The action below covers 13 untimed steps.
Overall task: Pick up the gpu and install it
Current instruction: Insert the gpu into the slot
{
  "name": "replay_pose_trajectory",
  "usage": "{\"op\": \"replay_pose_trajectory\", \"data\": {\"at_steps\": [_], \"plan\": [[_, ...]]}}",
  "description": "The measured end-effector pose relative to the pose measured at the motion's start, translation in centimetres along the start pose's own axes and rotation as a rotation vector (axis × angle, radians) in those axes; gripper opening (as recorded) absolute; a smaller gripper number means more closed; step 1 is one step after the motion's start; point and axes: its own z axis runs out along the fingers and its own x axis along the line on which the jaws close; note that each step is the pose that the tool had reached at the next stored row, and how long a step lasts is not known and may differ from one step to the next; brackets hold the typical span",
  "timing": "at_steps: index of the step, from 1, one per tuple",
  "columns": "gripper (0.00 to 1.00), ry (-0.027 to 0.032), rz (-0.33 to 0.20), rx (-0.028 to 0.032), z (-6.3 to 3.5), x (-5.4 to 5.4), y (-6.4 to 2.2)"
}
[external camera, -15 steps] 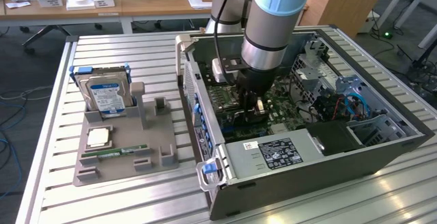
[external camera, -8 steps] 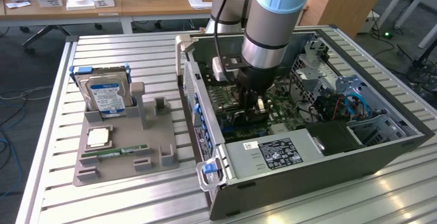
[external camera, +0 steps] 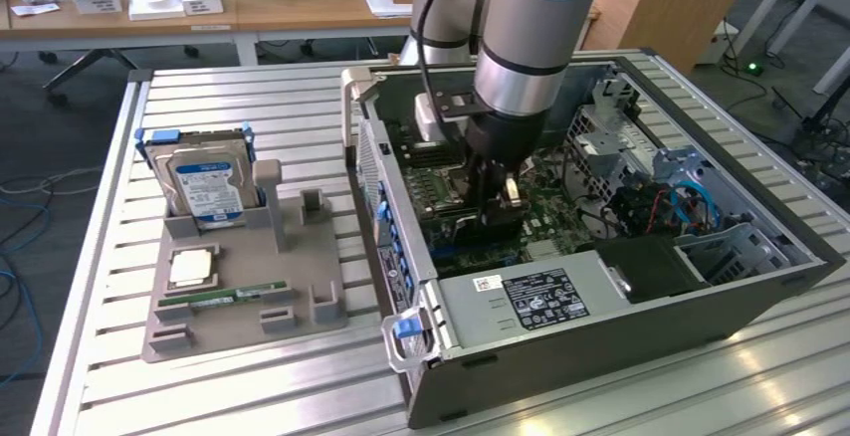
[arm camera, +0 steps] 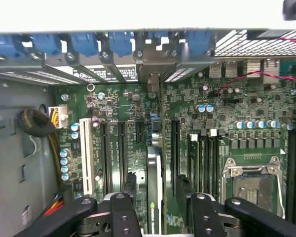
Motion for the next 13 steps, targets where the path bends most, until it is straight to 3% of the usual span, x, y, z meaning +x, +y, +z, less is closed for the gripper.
{"op": "replay_pose_trajectory", "data": {"at_steps": [13], "plan": [[0.46,0.0001,0.0,0.0027,-3.64,-0.1,-0.04]]}}
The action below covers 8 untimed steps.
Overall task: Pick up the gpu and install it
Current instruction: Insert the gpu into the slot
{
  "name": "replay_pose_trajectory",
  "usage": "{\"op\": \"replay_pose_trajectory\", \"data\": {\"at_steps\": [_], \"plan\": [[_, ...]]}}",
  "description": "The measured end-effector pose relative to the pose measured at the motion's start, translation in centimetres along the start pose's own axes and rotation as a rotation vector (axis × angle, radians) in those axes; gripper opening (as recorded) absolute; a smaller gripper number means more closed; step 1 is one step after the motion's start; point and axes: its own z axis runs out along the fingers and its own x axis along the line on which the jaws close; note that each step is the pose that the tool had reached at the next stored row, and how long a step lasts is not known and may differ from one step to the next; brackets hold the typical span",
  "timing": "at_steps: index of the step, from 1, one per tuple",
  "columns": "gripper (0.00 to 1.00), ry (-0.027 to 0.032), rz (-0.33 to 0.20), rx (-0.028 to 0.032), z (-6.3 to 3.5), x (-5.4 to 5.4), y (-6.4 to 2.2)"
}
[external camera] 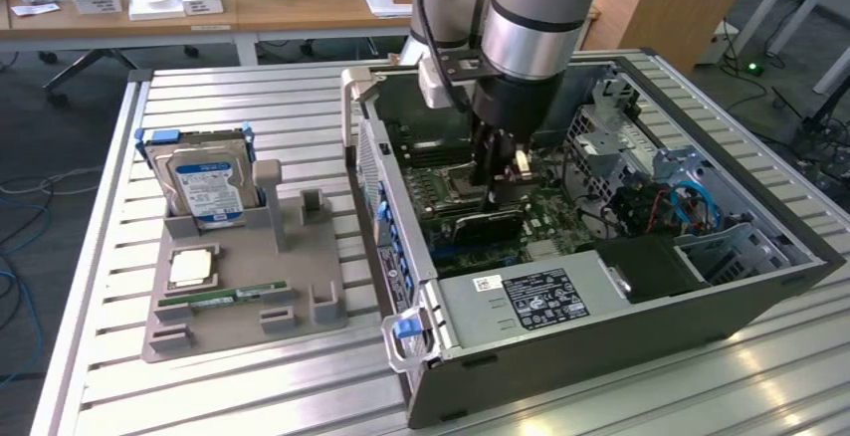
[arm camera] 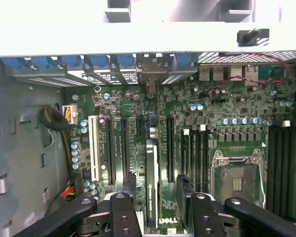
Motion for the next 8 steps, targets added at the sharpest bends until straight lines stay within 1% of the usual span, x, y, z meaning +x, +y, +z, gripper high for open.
{"op": "replay_pose_trajectory", "data": {"at_steps": [5,8], "plan": [[0.46,0.0004,0.0,0.0018,-1.22,0.0,-0.01],[0.46,0.0016,0.0,0.0033,-1.49,0.0,0.0]]}}
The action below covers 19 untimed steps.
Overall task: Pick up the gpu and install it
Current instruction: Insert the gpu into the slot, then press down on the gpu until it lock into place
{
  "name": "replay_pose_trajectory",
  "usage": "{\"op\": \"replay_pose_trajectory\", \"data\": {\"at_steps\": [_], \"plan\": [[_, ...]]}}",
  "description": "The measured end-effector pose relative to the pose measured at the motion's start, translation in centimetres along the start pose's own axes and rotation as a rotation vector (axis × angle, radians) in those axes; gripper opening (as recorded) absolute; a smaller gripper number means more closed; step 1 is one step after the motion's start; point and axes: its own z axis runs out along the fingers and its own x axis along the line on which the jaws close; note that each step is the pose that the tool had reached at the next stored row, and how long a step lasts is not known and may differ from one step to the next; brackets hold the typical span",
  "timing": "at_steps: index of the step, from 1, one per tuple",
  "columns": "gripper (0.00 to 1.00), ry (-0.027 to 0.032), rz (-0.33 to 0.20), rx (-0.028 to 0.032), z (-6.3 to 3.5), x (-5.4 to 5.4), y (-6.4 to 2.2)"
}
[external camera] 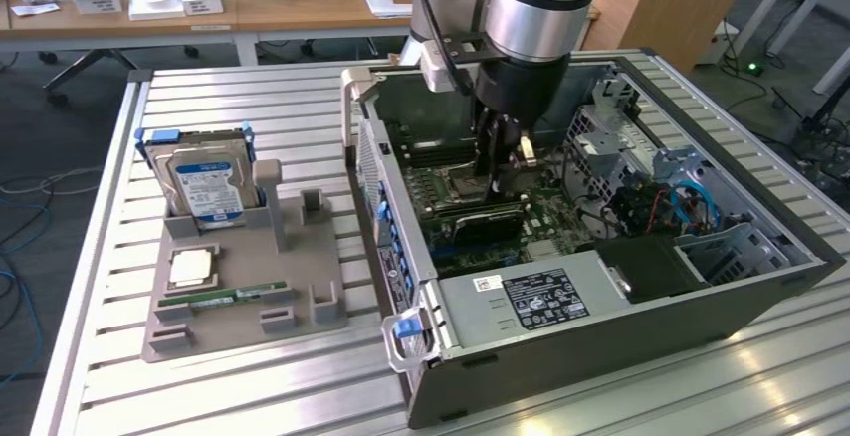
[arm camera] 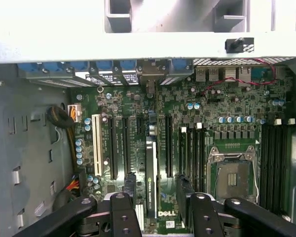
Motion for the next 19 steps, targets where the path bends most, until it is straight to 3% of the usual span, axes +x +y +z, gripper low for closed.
{"op": "replay_pose_trajectory", "data": {"at_steps": [14,15,16,19], "plan": [[0.44,0.0005,0.0,0.0,-0.01,0.0,0.0],[0.38,0.0005,0.0,0.0,-0.01,0.0,0.0],[0.38,0.0005,0.0,-0.0001,-0.01,0.0,0.0],[0.2,0.0005,0.0,0.0,-0.01,0.0,0.0]]}}
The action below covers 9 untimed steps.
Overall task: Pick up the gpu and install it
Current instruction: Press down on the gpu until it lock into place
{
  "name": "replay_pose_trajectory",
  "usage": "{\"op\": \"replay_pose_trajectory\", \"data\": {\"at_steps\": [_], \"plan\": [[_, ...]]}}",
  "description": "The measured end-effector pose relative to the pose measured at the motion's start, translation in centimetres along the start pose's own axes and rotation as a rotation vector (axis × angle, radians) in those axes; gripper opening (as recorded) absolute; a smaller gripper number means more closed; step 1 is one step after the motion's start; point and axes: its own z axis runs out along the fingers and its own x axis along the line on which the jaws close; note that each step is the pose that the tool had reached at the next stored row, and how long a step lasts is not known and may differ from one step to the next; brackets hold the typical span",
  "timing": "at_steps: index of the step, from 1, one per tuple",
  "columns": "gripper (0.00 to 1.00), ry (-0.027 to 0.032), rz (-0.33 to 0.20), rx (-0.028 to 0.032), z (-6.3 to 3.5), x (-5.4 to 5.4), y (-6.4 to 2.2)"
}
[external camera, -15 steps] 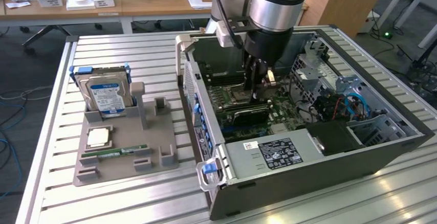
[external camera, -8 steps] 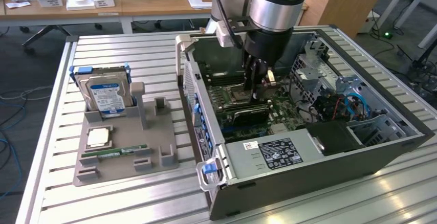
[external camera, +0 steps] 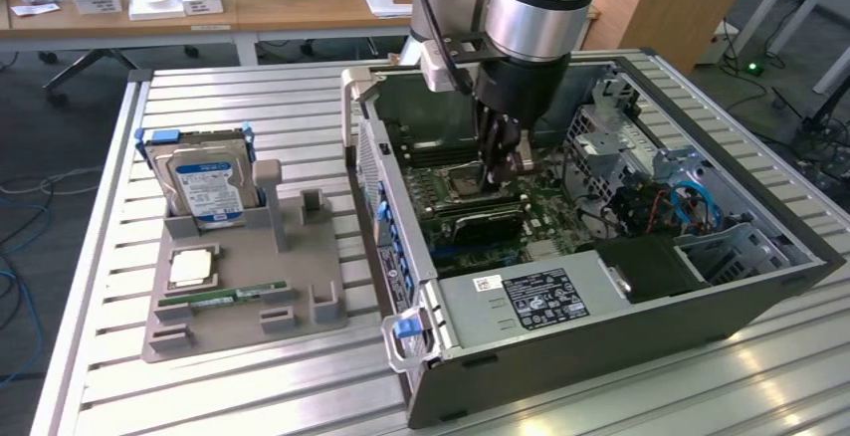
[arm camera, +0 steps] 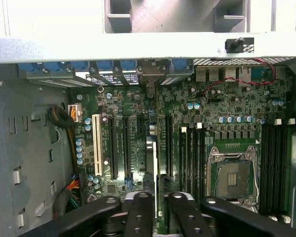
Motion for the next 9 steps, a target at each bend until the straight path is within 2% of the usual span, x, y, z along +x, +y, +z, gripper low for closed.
{"op": "replay_pose_trajectory", "data": {"at_steps": [1,3,9], "plan": [[0.2,0.0,0.0,-0.0001,0.0,0.0,0.0],[0.11,0.0,0.0,-0.0001,0.0,0.0,0.0],[0.11,0.0001,0.0,0.0,0.0,0.0,0.0]]}}
